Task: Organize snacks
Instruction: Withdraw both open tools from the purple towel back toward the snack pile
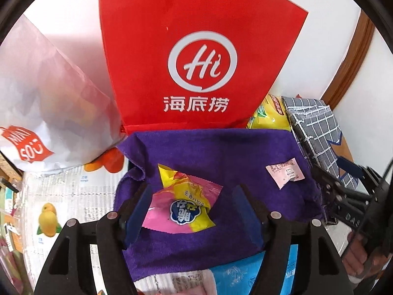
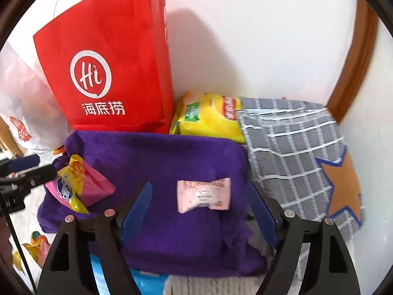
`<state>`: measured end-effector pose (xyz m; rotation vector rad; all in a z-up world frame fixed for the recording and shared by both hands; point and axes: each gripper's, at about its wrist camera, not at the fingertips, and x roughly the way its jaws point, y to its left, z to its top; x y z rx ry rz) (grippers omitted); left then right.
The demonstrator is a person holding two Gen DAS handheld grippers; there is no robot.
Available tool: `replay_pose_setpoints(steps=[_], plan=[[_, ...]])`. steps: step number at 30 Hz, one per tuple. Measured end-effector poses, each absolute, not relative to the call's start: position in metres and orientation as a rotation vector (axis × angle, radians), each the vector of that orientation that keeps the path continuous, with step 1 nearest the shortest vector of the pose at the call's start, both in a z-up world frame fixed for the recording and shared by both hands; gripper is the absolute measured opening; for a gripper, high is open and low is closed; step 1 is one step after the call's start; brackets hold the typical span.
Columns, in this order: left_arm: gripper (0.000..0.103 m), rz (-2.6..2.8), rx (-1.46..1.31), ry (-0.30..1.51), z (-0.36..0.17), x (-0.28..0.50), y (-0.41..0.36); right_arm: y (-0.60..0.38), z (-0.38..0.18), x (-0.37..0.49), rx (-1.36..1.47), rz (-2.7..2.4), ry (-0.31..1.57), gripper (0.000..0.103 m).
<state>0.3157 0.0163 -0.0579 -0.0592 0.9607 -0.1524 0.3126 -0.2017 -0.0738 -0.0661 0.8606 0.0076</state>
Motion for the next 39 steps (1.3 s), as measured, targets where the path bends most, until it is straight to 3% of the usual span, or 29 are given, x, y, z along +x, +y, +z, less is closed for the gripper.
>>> replay_pose_setpoints(steps=[20,39], plan=[[0.070,-0.150,-0.078,0.767,-0.003,0.197,0.016,-0.212,-0.029,0.193,-0.067,0.020,0.704,0.081],[0.070,-0.129,-0.102,0.728,-0.011,0.106,0.013,-0.241,-0.047,0.112,0.051,0.022,0.722,0.080]])
